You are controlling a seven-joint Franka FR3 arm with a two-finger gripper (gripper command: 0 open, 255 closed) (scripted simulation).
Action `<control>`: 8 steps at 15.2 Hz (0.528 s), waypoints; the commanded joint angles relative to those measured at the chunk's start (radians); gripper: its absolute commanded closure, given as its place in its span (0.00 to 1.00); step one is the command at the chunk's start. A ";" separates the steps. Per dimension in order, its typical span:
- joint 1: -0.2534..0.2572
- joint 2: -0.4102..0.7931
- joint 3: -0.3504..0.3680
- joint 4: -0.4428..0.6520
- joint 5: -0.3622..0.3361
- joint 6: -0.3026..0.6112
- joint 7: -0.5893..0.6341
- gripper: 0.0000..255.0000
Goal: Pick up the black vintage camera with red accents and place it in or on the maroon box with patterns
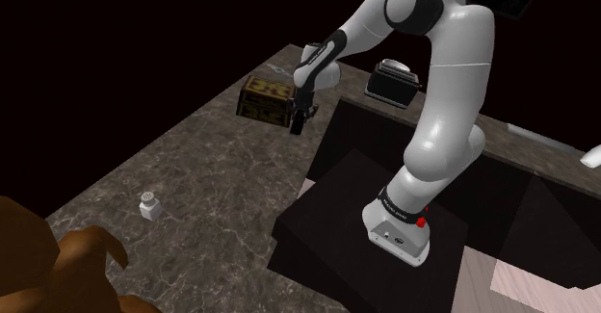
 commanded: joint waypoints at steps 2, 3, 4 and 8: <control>0.001 -0.040 -0.001 -0.009 -0.001 -0.031 -0.001 1.00; 0.001 -0.052 -0.001 -0.010 -0.001 -0.041 -0.001 1.00; 0.002 -0.064 -0.002 -0.012 -0.002 -0.051 -0.001 1.00; 0.003 -0.110 -0.003 -0.015 -0.003 -0.095 -0.003 1.00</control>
